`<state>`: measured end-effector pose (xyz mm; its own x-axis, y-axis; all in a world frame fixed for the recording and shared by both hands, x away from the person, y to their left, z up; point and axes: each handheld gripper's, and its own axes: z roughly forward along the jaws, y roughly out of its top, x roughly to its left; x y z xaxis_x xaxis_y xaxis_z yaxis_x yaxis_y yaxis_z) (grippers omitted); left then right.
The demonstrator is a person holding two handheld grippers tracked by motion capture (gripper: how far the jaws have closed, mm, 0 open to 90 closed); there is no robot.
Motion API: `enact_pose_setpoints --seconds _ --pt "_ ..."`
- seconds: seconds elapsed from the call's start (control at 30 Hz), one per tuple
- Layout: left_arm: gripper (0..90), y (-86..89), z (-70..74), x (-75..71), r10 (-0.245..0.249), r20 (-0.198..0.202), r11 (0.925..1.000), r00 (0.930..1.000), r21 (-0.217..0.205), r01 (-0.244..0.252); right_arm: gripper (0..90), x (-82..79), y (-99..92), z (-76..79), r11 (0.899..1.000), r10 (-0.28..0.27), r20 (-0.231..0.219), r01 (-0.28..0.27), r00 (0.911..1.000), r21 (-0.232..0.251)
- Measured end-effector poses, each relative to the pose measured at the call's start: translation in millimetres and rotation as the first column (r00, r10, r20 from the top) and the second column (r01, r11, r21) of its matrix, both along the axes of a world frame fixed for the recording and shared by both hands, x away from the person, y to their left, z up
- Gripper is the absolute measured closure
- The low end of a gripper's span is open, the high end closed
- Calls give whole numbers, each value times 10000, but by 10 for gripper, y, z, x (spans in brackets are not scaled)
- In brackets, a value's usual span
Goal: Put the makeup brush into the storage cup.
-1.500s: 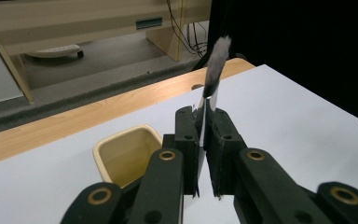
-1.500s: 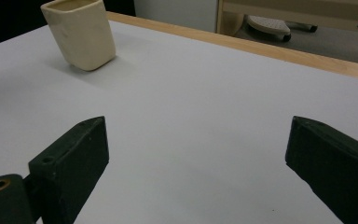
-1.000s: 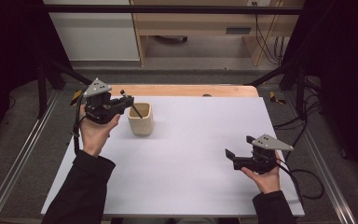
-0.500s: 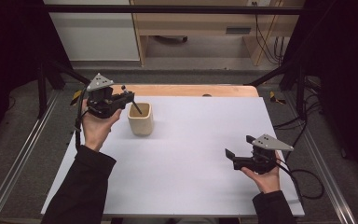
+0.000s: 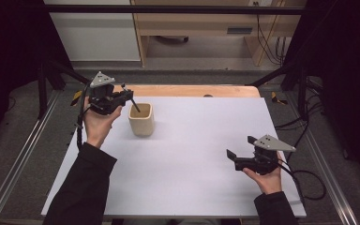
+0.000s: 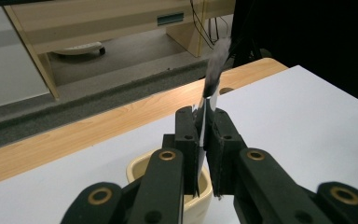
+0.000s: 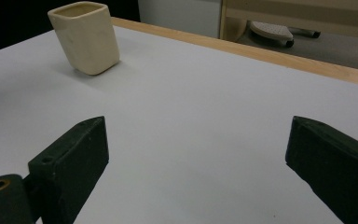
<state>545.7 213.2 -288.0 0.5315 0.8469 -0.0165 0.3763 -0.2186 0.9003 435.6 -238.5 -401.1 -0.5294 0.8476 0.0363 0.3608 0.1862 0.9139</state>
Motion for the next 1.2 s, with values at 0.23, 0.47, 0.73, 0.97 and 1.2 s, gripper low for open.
enact_pose_setpoints --seconds 0.23,0.47,0.73,0.97,1.2 --pt "837 -16 -92 91 176 -118 9998 9998 130 -174 65 -3 -3 4 10000 12 15 -12 10000 41" --pt "837 -8 -192 183 406 -287 9991 9988 164 -401 65 -2 2 1 10000 37 10 -37 10000 42" --pt "837 23 -307 250 605 -477 9981 9970 158 -598 67 -5 1 3 10000 44 4 -44 10000 52" --pt "837 36 -393 275 710 -587 9974 9957 178 -701 70 -5 1 1 10000 70 0 -70 10000 17" --pt "837 37 -487 291 718 -697 9972 9950 239 -703 70 -1 6 -5 10000 85 12 -85 10000 -22"
